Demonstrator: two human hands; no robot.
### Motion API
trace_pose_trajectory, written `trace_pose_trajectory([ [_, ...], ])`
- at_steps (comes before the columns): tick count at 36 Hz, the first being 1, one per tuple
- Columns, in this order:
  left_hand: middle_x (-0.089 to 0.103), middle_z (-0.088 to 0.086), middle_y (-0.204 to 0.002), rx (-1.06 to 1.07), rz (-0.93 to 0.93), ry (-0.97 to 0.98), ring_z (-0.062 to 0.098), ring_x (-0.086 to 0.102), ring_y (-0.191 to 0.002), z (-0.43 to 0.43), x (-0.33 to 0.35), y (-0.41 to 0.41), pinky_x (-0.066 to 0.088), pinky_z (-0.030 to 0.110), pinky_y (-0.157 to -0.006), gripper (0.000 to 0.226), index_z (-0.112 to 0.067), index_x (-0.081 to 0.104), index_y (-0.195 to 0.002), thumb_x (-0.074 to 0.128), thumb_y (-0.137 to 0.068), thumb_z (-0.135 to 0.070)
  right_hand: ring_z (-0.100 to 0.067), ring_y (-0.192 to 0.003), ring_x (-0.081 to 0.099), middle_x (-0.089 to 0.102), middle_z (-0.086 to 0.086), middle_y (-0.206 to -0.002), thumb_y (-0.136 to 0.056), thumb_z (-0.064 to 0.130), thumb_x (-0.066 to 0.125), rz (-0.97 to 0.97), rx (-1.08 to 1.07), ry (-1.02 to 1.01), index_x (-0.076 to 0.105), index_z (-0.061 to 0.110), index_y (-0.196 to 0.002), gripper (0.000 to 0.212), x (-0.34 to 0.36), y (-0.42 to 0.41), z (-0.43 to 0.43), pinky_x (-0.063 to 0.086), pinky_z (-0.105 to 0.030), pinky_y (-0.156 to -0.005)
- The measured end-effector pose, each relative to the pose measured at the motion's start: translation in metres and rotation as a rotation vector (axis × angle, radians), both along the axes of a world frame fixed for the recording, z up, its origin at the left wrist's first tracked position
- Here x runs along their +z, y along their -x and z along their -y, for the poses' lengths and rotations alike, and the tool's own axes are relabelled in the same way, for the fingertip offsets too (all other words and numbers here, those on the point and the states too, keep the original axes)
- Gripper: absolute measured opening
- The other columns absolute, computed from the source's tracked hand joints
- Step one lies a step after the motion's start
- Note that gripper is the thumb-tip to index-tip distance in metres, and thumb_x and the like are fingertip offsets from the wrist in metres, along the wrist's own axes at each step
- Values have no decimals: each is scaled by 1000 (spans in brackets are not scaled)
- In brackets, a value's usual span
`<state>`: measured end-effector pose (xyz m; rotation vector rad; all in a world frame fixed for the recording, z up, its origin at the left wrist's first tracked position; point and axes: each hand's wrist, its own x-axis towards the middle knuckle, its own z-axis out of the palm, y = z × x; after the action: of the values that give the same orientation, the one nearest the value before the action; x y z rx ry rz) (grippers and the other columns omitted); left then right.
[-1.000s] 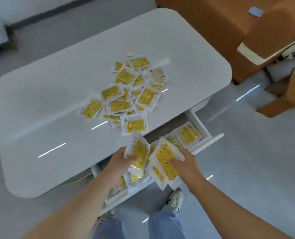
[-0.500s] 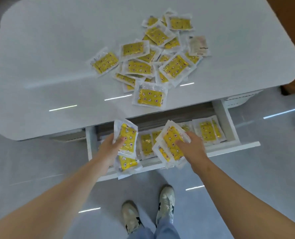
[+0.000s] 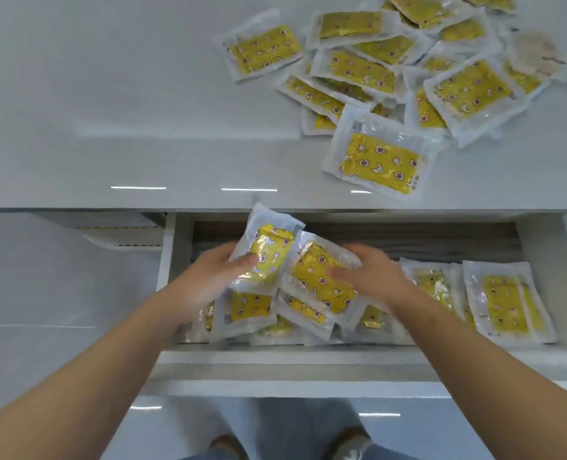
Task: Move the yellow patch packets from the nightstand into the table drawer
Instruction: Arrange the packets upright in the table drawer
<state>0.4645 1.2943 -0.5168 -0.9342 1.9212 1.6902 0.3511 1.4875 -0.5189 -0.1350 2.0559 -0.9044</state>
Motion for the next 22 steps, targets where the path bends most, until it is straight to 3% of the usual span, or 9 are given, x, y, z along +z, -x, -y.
trace_pose_trajectory([
  [2,70,-18,-87,-79,-43,60,-5,67,-77,7,-9,2,53,14,-72,11,-34,61,-95,50,-93,-30,-10,-92,50,56,3,-118,-87,25,64,-41,107,-18,49,22,-130,45,-13,8,4,39,-19,-75],
  [4,68,-16,-94,-196,-60,158,2,66,-88,13,-20,1,53,23,-78,10,-36,58,-94,48,-94,-33,-10,-101,44,49,1,-131,-88,28,62,-82,207,-31,43,22,-136,52,-21,12,7,34,-19,-82],
  [8,62,-19,-97,-378,-77,355,5,62,-93,19,-43,-5,52,29,-84,10,-48,48,-93,47,-94,-38,-11,-119,41,39,2,-145,-89,33,59,-133,359,-47,39,23,-138,54,-35,13,11,27,-13,-83],
  [11,63,-6,-101,-509,-47,514,15,62,-92,24,-53,-2,51,38,-84,15,-39,44,-107,45,-93,-44,-5,-101,45,51,2,-133,-89,30,60,-200,461,-30,48,23,-128,41,-42,15,14,34,-14,-75],
  [14,49,-5,-97,-710,20,864,15,51,-91,28,-53,5,42,28,-75,21,-22,38,-107,38,-97,-40,-4,-94,51,56,14,-109,-88,32,62,-195,527,-28,50,33,-109,25,-49,17,17,40,-12,-73],
  [17,48,4,-109,-801,49,1017,20,49,-96,26,-54,10,34,26,-71,21,-17,40,-115,34,-99,-30,-6,-99,51,51,13,-114,-86,37,62,-228,576,-75,49,34,-117,33,-58,16,19,39,-14,-73],
  [22,52,4,-110,-813,108,1062,22,53,-103,27,-52,8,39,27,-74,17,-15,50,-108,38,-98,-24,-9,-108,43,44,8,-129,-87,39,60,-241,570,-117,45,31,-127,44,-59,11,20,33,-21,-84],
])
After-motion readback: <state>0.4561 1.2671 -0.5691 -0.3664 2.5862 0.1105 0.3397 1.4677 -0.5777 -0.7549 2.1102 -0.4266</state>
